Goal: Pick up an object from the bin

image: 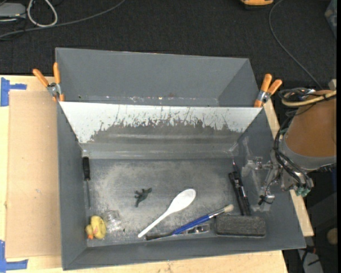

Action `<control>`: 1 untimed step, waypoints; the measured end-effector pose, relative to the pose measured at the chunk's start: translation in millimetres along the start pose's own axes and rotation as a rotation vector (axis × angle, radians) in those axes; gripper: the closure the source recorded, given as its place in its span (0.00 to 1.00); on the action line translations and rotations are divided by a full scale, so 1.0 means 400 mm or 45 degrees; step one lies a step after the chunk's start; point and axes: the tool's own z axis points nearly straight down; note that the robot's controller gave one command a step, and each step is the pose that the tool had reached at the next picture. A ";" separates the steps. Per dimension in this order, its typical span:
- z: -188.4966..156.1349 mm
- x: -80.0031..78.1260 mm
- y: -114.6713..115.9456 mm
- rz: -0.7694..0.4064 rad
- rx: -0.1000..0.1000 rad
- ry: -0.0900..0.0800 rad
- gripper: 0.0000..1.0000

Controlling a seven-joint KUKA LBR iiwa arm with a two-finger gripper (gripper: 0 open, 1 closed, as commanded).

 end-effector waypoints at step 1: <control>-0.010 -0.005 0.002 -0.007 0.002 -0.009 0.00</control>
Offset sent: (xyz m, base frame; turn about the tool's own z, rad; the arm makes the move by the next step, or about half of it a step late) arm -0.0368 0.0416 -0.0621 -0.0684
